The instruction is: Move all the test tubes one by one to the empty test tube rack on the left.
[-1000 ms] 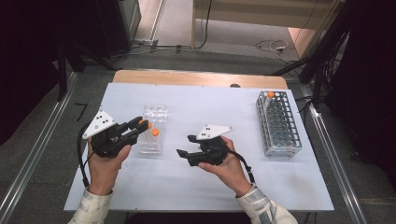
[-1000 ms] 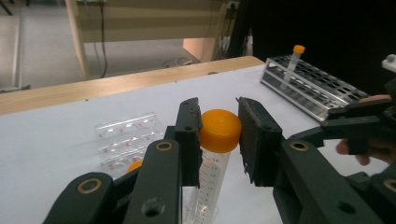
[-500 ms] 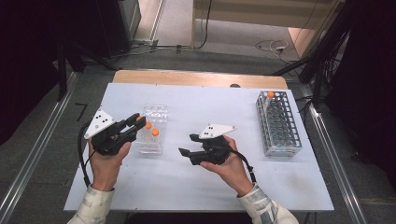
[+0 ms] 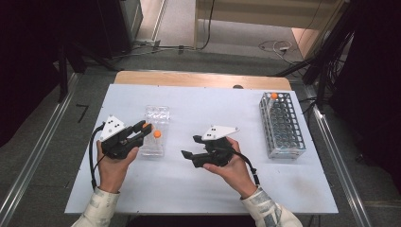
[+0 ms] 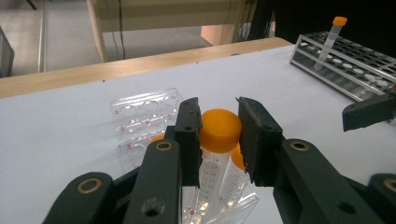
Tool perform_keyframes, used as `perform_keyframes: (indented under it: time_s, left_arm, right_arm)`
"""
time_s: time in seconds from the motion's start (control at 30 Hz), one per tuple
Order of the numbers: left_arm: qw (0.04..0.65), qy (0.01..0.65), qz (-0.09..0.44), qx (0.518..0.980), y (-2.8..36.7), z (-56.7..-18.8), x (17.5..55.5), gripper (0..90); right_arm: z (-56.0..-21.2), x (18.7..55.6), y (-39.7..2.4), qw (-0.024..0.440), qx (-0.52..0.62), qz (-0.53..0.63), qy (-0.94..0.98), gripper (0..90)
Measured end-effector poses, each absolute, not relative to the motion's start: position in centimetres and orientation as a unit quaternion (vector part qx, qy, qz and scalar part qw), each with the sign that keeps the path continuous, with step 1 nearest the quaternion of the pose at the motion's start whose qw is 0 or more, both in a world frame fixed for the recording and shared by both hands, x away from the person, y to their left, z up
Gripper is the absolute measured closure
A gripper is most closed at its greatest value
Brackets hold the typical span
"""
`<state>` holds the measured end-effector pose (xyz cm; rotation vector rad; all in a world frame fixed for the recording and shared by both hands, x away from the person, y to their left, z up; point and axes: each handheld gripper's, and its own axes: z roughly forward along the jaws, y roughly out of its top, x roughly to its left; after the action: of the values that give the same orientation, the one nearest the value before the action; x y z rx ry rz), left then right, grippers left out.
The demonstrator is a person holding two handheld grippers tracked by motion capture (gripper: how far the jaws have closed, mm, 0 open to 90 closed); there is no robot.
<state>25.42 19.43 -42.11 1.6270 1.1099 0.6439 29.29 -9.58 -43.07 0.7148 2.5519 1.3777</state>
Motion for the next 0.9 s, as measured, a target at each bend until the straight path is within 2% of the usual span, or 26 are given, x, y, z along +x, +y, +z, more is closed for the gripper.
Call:
perform_keyframes:
  time_s: [0.33,0.53,0.73,0.9]
  left_arm:
    - [0.503,0.465,0.261,0.68,19.6,-42.5,25.4,67.0]
    - [0.516,0.468,0.254,0.671,19.8,-42.3,25.3,55.7]
    - [0.527,0.477,0.263,0.652,20.0,-41.9,25.0,32.3]
    - [0.531,0.481,0.264,0.646,20.2,-41.8,25.0,30.3]
  right_arm:
    - [-43.1,29.3,-9.6,0.077,0.239,0.458,0.853,31.0]
    - [-43.1,29.4,-9.7,0.08,0.239,0.459,0.852,30.6]
    - [-43.1,29.7,-10.2,0.09,0.254,0.456,0.848,23.6]
    - [-43.1,30.3,-11.1,0.112,0.27,0.45,0.844,19.7]
